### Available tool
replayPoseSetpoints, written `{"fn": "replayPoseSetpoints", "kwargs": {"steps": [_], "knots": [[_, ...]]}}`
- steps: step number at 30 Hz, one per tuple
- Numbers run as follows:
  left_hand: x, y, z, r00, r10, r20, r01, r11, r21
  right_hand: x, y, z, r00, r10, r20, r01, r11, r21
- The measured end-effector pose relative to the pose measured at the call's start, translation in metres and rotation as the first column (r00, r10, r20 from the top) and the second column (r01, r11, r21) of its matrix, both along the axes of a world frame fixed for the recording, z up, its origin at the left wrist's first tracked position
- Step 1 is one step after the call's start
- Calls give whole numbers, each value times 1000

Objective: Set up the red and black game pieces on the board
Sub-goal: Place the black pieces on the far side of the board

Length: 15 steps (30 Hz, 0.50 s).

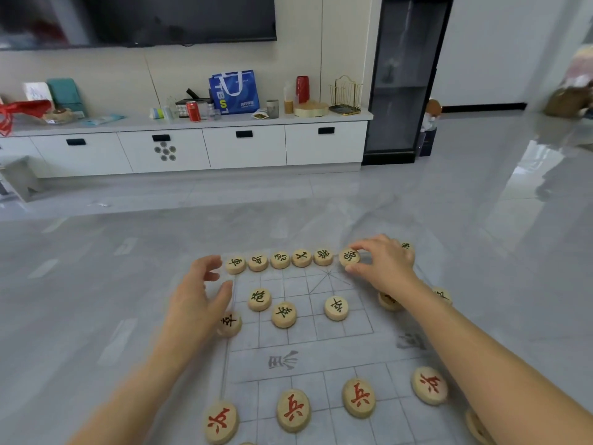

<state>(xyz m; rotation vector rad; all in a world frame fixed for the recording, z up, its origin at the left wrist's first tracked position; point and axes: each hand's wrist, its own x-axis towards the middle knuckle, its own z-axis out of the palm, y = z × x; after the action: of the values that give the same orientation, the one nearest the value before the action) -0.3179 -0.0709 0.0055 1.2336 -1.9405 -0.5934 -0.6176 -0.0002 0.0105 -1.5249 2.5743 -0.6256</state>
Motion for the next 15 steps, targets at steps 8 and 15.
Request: {"fn": "replayPoseSetpoints", "kwargs": {"steps": [8,15], "knots": [[30,-6,-12,993,110,34,-112,993,50,-20,-6,-5,993,-99,-64,101,994,35],[40,-3,-13,973,170,158,-190,975,119,-27,-12,-9,990,-119,-70,124,990,72]]}}
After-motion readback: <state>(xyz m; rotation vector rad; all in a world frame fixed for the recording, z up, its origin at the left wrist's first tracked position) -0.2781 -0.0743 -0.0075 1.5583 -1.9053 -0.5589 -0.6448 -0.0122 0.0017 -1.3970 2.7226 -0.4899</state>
